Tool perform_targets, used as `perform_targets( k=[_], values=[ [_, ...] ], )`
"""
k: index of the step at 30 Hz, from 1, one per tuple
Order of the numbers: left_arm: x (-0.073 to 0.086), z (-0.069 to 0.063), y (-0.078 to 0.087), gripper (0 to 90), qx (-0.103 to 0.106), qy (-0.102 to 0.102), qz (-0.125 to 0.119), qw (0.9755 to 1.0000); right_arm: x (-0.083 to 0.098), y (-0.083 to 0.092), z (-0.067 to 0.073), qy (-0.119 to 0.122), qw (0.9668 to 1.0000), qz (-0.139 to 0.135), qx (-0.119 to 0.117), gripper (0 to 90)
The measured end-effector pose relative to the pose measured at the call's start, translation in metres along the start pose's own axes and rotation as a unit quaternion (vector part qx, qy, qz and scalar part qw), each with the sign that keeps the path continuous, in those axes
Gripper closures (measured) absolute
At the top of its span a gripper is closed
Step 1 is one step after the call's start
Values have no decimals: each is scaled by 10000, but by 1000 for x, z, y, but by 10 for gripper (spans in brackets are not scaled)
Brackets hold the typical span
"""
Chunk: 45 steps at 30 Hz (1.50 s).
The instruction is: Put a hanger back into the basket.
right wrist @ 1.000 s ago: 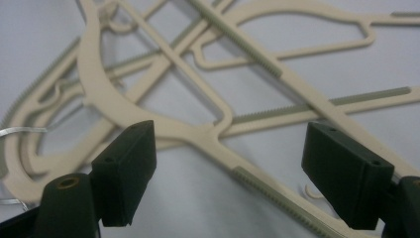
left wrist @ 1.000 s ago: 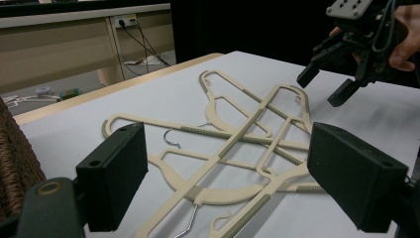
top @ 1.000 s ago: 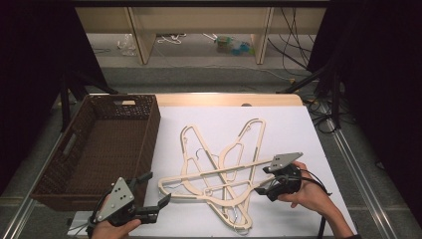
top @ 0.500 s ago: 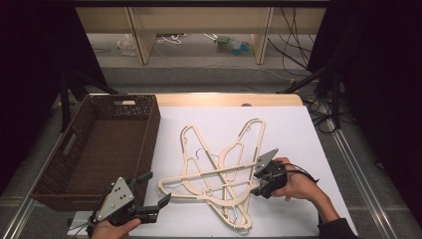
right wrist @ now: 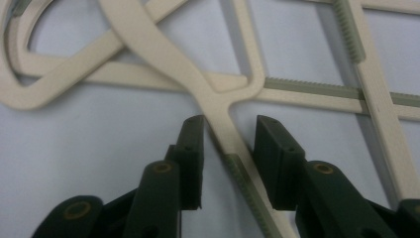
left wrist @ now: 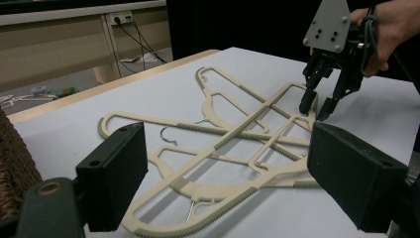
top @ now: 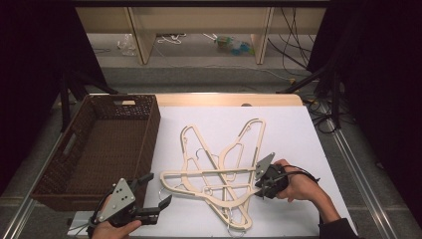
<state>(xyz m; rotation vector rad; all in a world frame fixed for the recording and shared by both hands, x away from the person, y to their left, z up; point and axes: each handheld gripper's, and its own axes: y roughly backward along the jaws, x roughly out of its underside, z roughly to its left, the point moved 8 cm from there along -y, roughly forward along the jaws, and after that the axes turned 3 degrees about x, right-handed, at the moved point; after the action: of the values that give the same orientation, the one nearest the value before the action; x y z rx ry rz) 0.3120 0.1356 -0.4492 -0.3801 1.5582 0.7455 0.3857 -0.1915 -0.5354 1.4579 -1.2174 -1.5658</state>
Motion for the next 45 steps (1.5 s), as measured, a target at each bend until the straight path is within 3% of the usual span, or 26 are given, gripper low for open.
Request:
perform_targets(
  k=[1,7,9,18,21,24,25,26,27,28,29,31,33,34,37,39,40,42,44,45],
  values=[
    [-2,1,0,160,-2,-56,-44,10000,0,0,2,194,9998,67,-22,691],
    [-1,0,-1,160,3,30,-12,10000,-1,1,6,550,9982,249,-28,738],
    [-1,1,-3,161,41,-41,-46,10000,-3,0,7,721,9968,347,13,752],
    [5,-6,-11,162,124,27,149,9998,-5,2,12,1033,9934,498,-62,803],
    [4,-11,-18,163,231,-95,227,9994,-6,6,14,1066,9928,543,-12,805],
    [9,-16,-28,164,280,-246,401,9985,-9,15,17,1024,9939,414,-64,805],
    [13,-21,-39,188,361,-389,591,9968,-11,21,20,1045,9937,402,-72,805],
    [13,-21,-39,218,361,-389,591,9968,-11,21,20,1045,9937,402,-72,805],
    [19,-28,-52,241,348,-516,820,9947,-12,24,23,979,9944,386,-105,805],
    [19,-28,-52,236,348,-516,820,9947,-12,24,23,979,9944,386,-105,805],
    [25,-35,-61,229,431,-652,1063,9913,-11,27,25,952,9945,424,-136,805],
    [32,-48,-73,219,682,-907,1295,9851,-14,29,27,932,9948,378,-178,805],
    [37,-57,-84,220,855,-996,1404,9813,-15,31,27,907,9951,362,-140,805],
    [39,-59,-89,233,859,-1056,1450,9800,-16,32,28,878,9954,336,-169,805],
    [48,-64,-100,240,908,-1330,1714,9720,-19,38,28,876,9956,268,-176,805],
    [50,-63,-104,249,910,-1403,1798,9694,-20,43,29,886,9958,198,-155,805],
    [51,-64,-107,249,911,-1387,1751,9705,-20,43,29,886,9958,198,-155,805],
    [54,-64,-111,255,894,-1484,1798,9683,-22,48,29,866,9961,152,-105,805],
    [56,-66,-115,255,917,-1581,1823,9661,-22,49,29,882,9959,153,-96,805],
    [57,-67,-116,256,953,-1637,1899,9634,-23,50,30,903,9958,148,-86,805]
  ],
)
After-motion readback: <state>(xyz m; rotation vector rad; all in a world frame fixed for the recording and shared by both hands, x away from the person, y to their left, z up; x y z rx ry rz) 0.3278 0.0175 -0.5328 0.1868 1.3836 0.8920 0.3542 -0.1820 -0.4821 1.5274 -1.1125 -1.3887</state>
